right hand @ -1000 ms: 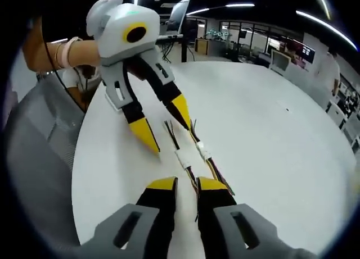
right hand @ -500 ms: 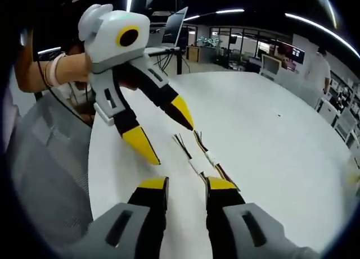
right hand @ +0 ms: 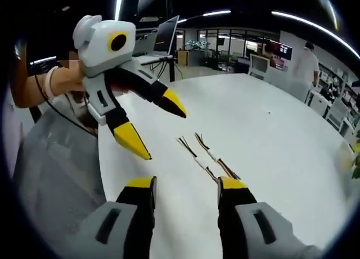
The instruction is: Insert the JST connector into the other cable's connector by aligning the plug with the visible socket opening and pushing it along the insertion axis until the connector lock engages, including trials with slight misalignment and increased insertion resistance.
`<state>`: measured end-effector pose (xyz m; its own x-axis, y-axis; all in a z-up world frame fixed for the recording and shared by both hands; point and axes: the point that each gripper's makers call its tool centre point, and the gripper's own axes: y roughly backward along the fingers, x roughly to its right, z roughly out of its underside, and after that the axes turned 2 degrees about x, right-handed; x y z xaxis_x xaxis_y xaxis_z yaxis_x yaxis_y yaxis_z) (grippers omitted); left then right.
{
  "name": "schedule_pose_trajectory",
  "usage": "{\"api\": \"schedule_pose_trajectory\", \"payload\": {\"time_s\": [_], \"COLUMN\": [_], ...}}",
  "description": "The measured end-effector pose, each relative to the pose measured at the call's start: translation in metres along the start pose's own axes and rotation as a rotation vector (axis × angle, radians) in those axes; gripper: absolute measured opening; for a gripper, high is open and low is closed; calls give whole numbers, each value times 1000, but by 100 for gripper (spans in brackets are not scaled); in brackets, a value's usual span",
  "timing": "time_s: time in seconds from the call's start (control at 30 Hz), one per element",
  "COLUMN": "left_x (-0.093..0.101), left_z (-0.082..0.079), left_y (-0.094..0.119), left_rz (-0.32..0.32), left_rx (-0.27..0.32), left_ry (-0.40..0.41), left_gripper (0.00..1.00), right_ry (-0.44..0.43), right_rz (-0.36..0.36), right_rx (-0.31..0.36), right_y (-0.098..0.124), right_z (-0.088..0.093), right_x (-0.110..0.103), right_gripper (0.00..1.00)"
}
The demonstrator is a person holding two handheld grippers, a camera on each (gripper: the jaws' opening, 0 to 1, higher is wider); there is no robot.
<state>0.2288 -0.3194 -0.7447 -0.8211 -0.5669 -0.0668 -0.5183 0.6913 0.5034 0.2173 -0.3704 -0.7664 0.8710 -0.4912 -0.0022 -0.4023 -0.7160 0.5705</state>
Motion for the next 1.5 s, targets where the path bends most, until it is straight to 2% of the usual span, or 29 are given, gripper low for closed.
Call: {"api": "schedule_pose_trajectory", "payload": {"time_s": [0.1, 0.17, 0.33, 0.43, 0.6, 0.8, 0.9, 1.13, 1.27, 1.37, 1.5], "left_x": [1, 5, 7, 13, 17, 16, 16, 20, 22, 20, 20], "left_z": [0, 0, 10, 10, 14, 15, 11, 12, 13, 14, 17], "left_y": [7, 11, 19, 24, 31, 35, 36, 37, 40, 42, 44], "left_rz": [-28, -22, -63, -55, -78, -119, -118, -126, -145, -160, -168], "left_rx": [28, 58, 65, 85, 90, 102, 123, 124, 142, 155, 142], "left_ry": [61, 102, 132, 180, 205, 224, 241, 243, 276, 295, 291], "left_gripper": [53, 52, 53, 48, 48, 54, 53, 56, 57, 62, 61], "right_ry": [-29, -46, -70, -98, -136, -173, -185, -213, -224, -227, -213], "right_rz": [19, 32, 54, 74, 85, 94, 104, 121, 132, 130, 132], "right_rx": [11, 23, 42, 51, 67, 70, 75, 76, 76, 74, 55], "right_y": [6, 10, 14, 16, 18, 20, 22, 26, 27, 28, 30], "right_z": [0, -1, -3, -3, 0, 3, 4, 8, 10, 11, 16], "right_x": [-1, -2, -8, -10, -16, -20, -21, -21, -21, -22, -22], "right_gripper": [44, 45, 51, 55, 57, 56, 56, 55, 55, 55, 55]}}
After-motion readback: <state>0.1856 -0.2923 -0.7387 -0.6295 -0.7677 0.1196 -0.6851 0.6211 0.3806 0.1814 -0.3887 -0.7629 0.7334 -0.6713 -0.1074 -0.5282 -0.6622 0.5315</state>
